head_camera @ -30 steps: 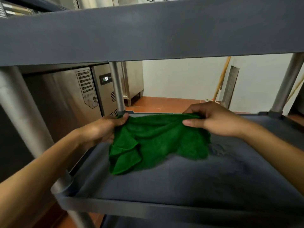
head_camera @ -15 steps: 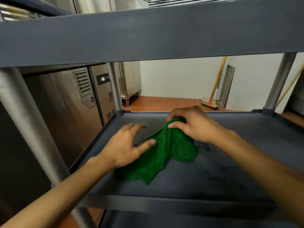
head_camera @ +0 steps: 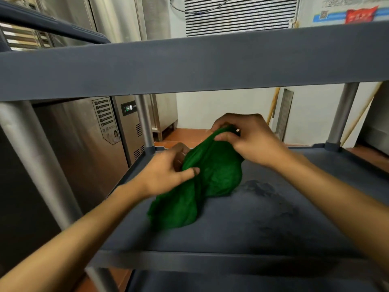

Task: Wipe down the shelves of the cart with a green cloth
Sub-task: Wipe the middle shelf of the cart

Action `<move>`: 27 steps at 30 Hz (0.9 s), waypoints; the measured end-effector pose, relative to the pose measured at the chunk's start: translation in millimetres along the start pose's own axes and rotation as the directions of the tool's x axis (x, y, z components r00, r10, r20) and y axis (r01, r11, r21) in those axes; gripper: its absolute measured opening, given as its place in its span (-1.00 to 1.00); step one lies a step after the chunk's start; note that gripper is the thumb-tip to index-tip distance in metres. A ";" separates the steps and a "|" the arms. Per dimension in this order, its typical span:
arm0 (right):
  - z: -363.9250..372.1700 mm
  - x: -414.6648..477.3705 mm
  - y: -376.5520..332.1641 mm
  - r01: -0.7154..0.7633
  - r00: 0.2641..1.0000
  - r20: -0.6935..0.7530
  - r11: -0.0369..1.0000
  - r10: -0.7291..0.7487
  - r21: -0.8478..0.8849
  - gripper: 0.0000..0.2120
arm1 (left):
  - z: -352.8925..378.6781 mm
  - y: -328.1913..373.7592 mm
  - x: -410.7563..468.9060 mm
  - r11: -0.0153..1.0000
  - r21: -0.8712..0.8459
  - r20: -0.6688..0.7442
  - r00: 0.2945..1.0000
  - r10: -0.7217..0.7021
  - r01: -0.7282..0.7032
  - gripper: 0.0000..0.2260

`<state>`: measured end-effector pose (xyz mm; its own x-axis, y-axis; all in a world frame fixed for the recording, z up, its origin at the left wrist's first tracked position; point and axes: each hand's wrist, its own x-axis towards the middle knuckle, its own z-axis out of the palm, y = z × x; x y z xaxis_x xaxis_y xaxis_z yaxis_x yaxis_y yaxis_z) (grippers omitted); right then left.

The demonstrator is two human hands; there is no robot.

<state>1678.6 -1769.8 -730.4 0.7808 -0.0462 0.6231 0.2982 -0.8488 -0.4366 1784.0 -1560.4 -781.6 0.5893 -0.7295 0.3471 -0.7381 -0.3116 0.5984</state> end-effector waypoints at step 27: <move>-37.2 17.2 3.9 -0.439 0.525 0.755 0.885 0.393 -0.155 -0.72 | -53.9 -7.2 -6.7 0.988 0.128 0.300 0.946 -0.119 0.084 -0.43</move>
<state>1672.8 -1793.5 -697.2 0.9416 0.0396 -0.3344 -0.1644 -0.8125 -0.5593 1803.1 -1520.5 -749.4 0.5474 -0.8359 0.0403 -0.7217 -0.4471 0.5284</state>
